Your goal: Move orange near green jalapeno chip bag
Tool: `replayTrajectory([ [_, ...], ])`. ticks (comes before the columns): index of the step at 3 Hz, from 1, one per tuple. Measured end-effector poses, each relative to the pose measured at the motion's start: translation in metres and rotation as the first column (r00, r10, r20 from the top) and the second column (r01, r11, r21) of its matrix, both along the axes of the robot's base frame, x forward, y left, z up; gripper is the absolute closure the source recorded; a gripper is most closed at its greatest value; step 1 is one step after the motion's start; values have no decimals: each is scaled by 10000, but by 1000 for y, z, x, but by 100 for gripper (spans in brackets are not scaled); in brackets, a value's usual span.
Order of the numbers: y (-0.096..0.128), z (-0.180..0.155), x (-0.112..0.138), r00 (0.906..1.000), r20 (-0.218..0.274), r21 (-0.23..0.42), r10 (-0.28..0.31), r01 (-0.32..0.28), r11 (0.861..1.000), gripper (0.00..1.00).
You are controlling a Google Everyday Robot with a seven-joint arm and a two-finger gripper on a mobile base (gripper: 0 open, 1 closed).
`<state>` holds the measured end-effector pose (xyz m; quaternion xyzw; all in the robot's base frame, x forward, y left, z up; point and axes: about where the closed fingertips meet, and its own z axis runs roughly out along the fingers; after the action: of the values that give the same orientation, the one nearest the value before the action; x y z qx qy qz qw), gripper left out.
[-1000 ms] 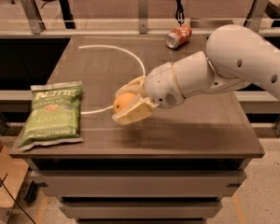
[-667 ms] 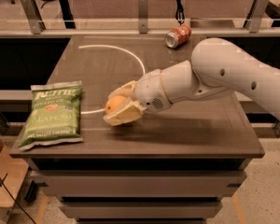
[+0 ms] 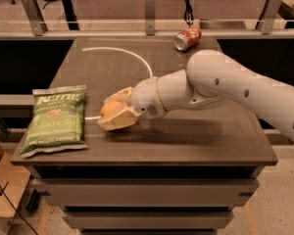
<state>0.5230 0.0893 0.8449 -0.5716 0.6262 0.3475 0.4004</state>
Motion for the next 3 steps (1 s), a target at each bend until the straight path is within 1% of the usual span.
replayTrajectory([
  [1,0,1,0,10000,1,3,1,-1,10000,35],
  [2,9,-1,4,9998,-189,341,68,-61,9994,13],
  [3,9,-1,4,9998,-189,342,69,-62,9994,0],
])
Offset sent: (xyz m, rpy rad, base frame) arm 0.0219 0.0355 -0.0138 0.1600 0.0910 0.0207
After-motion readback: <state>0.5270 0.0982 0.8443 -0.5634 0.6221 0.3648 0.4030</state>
